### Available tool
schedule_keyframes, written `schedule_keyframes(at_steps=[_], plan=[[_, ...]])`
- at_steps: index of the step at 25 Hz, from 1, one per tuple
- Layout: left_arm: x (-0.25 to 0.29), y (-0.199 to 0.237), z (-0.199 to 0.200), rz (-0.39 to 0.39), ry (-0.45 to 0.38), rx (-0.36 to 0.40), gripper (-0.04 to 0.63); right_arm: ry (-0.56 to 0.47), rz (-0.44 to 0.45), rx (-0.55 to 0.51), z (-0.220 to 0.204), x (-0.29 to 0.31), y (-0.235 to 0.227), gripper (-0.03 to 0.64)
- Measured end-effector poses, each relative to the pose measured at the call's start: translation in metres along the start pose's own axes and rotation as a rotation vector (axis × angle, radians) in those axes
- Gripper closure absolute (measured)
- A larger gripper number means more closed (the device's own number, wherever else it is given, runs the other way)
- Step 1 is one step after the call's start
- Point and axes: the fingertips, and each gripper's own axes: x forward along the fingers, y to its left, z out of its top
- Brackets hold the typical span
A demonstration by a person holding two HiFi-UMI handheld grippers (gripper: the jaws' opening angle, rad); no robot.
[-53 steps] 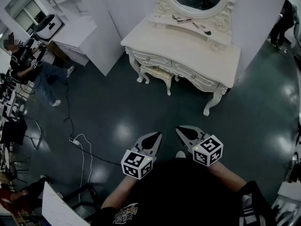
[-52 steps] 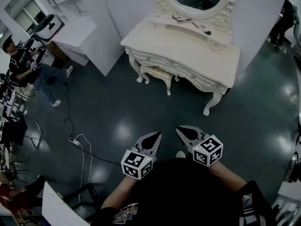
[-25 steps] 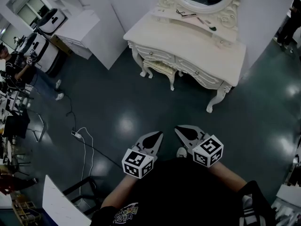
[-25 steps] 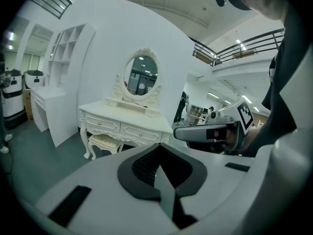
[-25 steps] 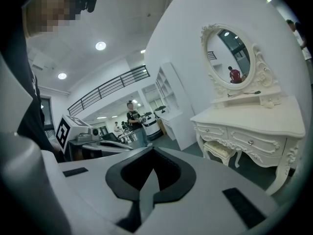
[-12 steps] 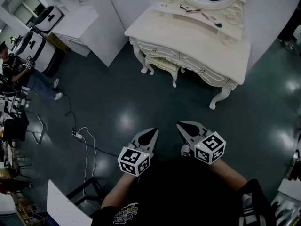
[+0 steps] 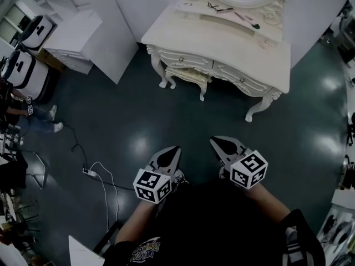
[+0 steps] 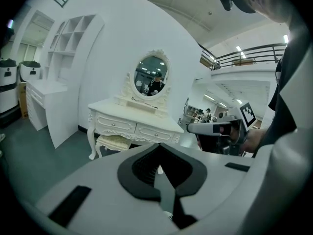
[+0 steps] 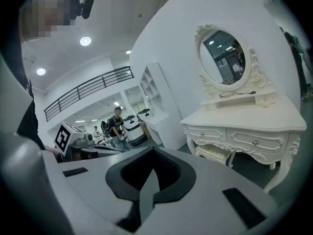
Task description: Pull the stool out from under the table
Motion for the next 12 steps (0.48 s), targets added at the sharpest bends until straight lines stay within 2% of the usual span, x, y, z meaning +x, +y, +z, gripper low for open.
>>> schedule_keyframes(at_steps=[7, 12], plan=[[-0.02, 0.052, 0.009, -0.064, 0.014, 0.041, 0.588, -0.025, -0.082, 0.013, 0.001, 0.044, 0.021, 0.589], [-0.041, 0.087, 0.011, -0.082, 0.013, 0.076, 0.588, -0.05, -0.124, 0.018, -0.003, 0.073, 0.043, 0.589]])
